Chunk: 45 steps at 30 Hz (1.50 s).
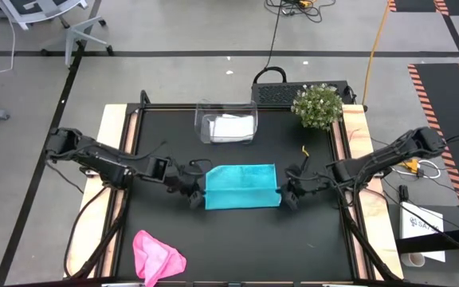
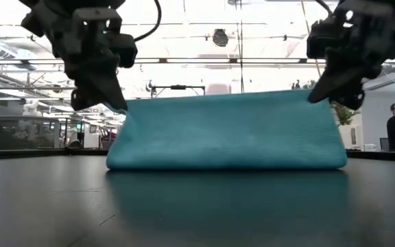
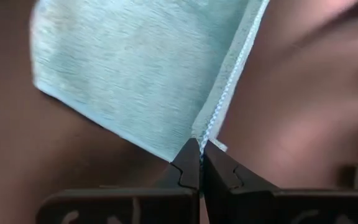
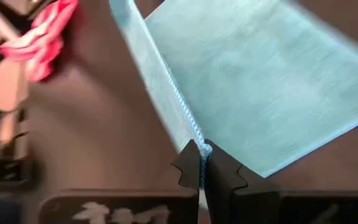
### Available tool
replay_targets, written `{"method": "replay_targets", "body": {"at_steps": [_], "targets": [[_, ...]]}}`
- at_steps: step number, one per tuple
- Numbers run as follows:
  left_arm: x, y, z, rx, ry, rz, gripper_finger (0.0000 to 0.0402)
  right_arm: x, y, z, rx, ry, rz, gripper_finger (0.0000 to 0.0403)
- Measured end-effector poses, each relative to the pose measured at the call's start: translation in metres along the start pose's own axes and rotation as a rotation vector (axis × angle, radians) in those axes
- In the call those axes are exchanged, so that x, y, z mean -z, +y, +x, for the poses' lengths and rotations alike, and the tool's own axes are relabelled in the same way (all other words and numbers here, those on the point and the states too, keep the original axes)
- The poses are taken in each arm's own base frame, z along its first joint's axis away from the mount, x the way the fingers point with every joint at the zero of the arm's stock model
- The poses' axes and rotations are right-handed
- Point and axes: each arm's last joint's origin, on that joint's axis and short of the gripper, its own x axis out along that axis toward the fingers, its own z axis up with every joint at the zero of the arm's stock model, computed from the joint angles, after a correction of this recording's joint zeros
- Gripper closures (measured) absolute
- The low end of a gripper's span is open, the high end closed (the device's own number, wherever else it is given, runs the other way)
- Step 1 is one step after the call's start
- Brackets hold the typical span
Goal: Fold microfiber towels
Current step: Fold the blue microfiber towel
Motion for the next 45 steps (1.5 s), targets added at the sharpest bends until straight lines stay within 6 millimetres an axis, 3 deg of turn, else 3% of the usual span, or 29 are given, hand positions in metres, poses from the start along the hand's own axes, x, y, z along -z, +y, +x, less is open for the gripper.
{"method": "replay_targets", "body": {"at_steps": [8,19,39,45], "targets": [[-0.017,0.023,-0.001,-0.061,-0.047,0.02,0.0398,-0.005,-0.029,0.019,0.151,0.009,-0.073,0.0403],[-0.016,0.034,-0.002,-0.116,0.0,0.007,0.0397,-0.023,-0.053,0.042,0.138,-0.09,-0.113,0.0403],[-0.03,0.053,-0.006,-0.2,-0.052,0.033,0.0381,-0.025,-0.064,0.048,0.137,-0.036,-0.142,0.0402],[-0.033,0.06,-0.008,-0.247,-0.061,0.078,0.0381,-0.025,-0.065,0.048,0.141,-0.034,-0.167,0.0382]]}}
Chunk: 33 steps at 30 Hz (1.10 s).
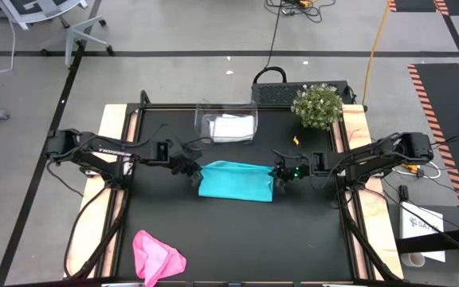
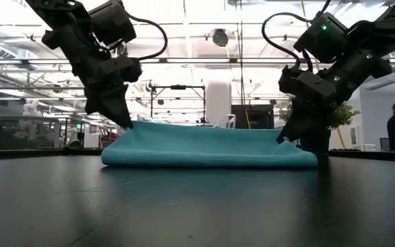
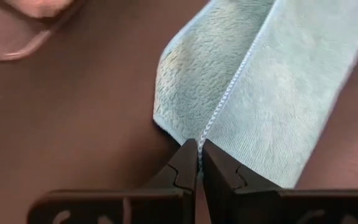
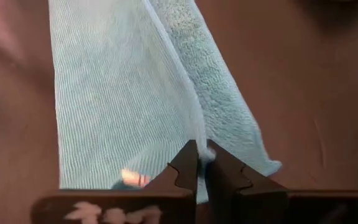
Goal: Fold microfiber towels
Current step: Fold the blue microfiber towel
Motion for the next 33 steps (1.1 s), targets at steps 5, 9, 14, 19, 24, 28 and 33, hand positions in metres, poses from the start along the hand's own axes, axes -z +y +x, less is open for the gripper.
{"method": "replay_targets", "body": {"at_steps": [5,9,14,19,24,28,33], "targets": [[-0.003,0.012,0.005,-0.051,0.01,0.0,0.038,0.001,-0.006,0.0,0.034,0.027,0.013,0.0356],[-0.003,0.017,0.015,-0.056,0.038,0.012,0.038,0.0,-0.009,0.0,0.042,0.019,0.022,0.0337],[-0.003,0.019,0.027,-0.057,0.052,0.015,0.038,-0.007,-0.007,-0.001,0.015,-0.039,0.015,0.0328],[-0.005,0.019,0.023,-0.061,0.055,0.068,0.038,-0.012,-0.005,-0.006,-0.01,-0.087,0.016,0.0331],[-0.018,0.023,0.007,-0.095,0.003,0.113,0.038,-0.02,-0.001,-0.01,-0.026,-0.117,0.027,0.0332],[-0.03,0.027,-0.007,-0.16,-0.039,0.15,0.038,-0.027,0.001,-0.013,-0.036,-0.141,0.021,0.0332],[-0.035,0.03,-0.016,-0.184,-0.04,0.169,0.038,-0.029,0.006,-0.015,-0.075,-0.143,0.035,0.0332]]}}
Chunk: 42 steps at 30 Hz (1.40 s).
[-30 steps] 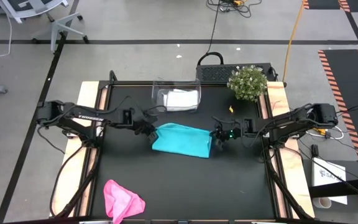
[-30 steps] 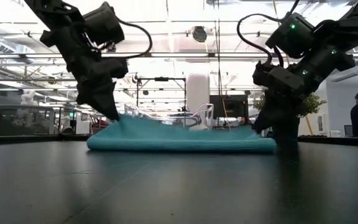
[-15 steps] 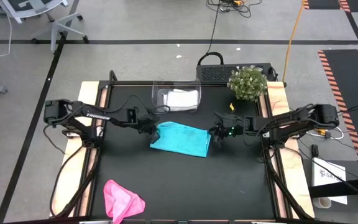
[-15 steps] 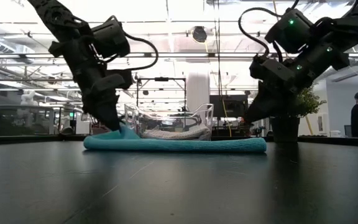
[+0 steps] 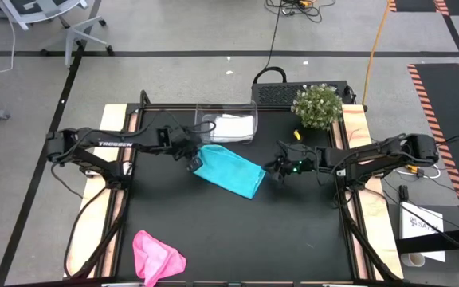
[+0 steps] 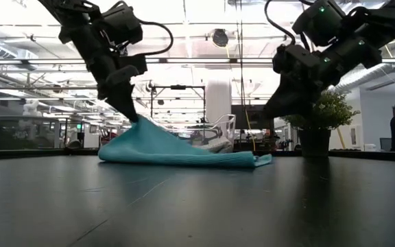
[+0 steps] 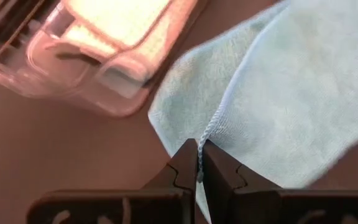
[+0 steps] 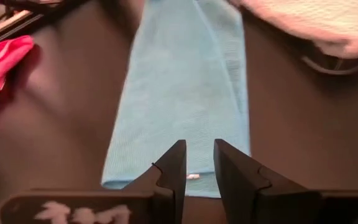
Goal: Fold microfiber towels
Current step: Fold the blue microfiber towel
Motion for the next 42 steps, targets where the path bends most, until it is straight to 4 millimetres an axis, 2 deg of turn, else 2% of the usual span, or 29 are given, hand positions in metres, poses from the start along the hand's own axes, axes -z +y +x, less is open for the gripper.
{"method": "replay_targets", "body": {"at_steps": [16,19,28,33,39,42], "targets": [[0.0,0.005,0.003,0.023,0.009,0.046,0.0377,0.006,0.011,-0.001,-0.042,0.021,0.04,0.0332],[0.0,0.007,0.003,0.045,0.013,0.047,0.0354,0.006,0.012,-0.001,-0.043,0.024,0.048,0.0332],[-0.001,0.009,0.003,0.061,0.008,0.035,0.0248,0.006,0.014,-0.001,-0.054,0.018,0.066,0.0361],[0.001,-0.011,0.001,0.198,0.017,0.054,0.0239,0.008,0.021,0.001,-0.084,0.007,0.064,0.0365],[0.011,-0.042,0.008,0.248,0.066,0.143,0.0257,0.014,0.03,0.014,-0.127,-0.002,0.084,0.0365],[0.02,-0.053,0.017,0.188,0.112,0.182,0.0266,0.019,0.034,0.024,-0.14,0.006,0.094,0.0366]]}}
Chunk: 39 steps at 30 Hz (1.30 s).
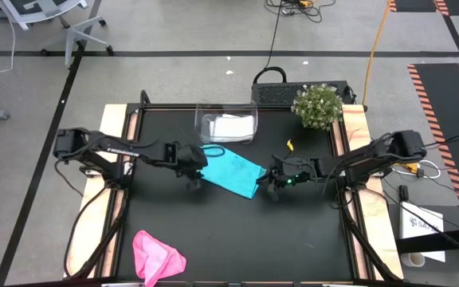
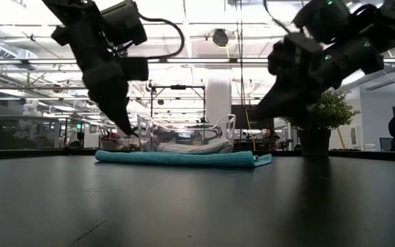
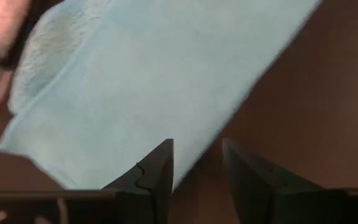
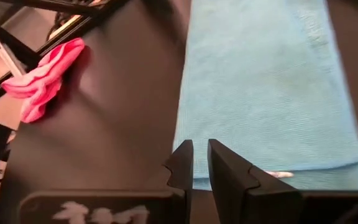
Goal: Fold microfiber towels
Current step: Fold the blue microfiber towel
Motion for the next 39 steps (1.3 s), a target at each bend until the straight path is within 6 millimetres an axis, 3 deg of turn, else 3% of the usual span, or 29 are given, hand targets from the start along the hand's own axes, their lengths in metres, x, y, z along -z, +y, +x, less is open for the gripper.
{"method": "replay_targets", "body": {"at_steps": [6,12,17,23,29,34,39], "targets": [[0.002,-0.008,0.017,-0.063,0.021,-0.001,0.0274,0.002,0.01,0.036,0.006,0.065,-0.041,0.0388],[0.002,-0.008,0.017,-0.063,0.021,-0.026,0.0275,-0.002,0.015,0.072,0.045,0.131,-0.099,0.04],[0.0,-0.008,0.011,-0.058,-0.004,-0.047,0.0275,0.01,0.014,0.084,-0.008,0.241,-0.077,0.0402],[-0.001,-0.008,0.007,-0.043,-0.023,-0.057,0.0275,0.028,0.021,0.082,-0.09,0.424,-0.038,0.0402],[0.0,-0.009,0.008,-0.031,-0.01,-0.058,0.0275,0.038,0.035,0.066,-0.209,0.607,-0.044,0.0403],[0.0,-0.009,0.008,-0.024,-0.007,-0.082,0.0275,0.025,0.043,0.049,-0.209,0.572,-0.079,0.0403],[0.001,-0.012,0.005,0.112,0.025,-0.085,0.0275,0.005,0.045,0.031,-0.184,0.491,-0.102,0.0403]]}}
